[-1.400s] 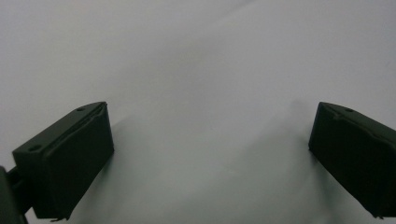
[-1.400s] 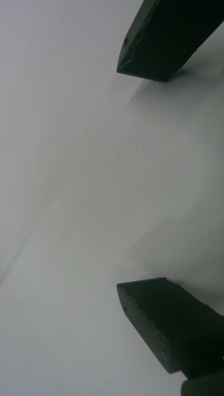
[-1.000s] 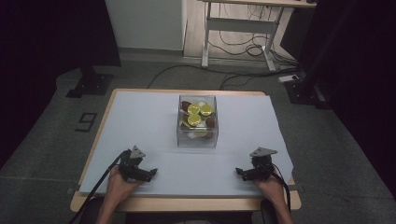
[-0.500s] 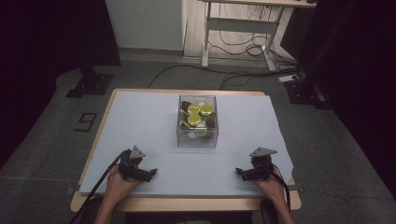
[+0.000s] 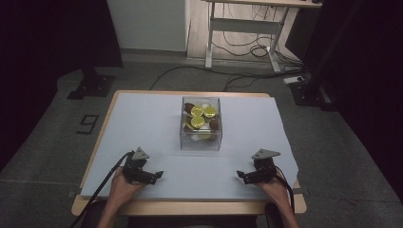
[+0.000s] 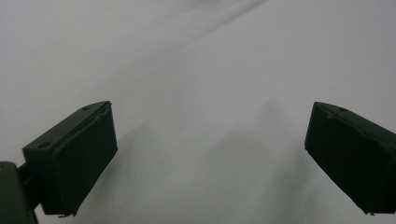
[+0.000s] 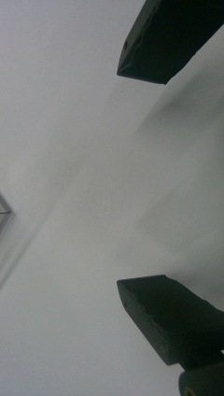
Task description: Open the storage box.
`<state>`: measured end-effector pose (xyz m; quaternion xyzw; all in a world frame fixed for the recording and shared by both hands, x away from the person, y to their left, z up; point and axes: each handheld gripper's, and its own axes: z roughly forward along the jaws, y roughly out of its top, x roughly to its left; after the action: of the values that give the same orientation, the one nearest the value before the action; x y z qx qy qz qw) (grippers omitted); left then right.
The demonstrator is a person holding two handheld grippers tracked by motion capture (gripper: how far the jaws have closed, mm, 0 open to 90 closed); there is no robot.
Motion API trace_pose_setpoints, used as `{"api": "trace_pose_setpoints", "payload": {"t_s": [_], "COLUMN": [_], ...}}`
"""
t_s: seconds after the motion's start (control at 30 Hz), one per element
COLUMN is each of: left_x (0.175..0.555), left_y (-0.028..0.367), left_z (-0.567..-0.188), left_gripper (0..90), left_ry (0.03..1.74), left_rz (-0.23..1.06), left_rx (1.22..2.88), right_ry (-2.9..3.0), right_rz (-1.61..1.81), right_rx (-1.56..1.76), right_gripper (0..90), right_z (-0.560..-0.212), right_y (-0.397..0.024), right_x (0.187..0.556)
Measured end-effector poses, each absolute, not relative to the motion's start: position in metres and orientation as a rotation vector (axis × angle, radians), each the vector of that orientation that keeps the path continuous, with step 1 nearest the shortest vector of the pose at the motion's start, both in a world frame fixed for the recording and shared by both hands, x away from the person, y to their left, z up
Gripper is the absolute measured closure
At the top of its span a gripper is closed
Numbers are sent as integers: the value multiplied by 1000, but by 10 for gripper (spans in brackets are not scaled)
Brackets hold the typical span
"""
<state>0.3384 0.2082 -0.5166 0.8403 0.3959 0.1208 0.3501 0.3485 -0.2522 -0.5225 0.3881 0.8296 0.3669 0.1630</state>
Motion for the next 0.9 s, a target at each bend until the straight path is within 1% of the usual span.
{"api": "trace_pose_setpoints", "payload": {"t_s": [0.47, 0.9], "left_x": [341, 347], "left_y": [195, 182], "left_z": [-509, -498], "left_gripper": [23, 71], "left_ry": [963, 917], "left_rz": [306, 277], "left_rx": [2195, 2161], "right_ry": [2391, 2409], "right_rz": [1083, 1111], "right_rx": [1078, 1028], "right_gripper": [0, 0], "right_z": [-512, -501], "right_y": [-243, -227], "right_x": [351, 356]}}
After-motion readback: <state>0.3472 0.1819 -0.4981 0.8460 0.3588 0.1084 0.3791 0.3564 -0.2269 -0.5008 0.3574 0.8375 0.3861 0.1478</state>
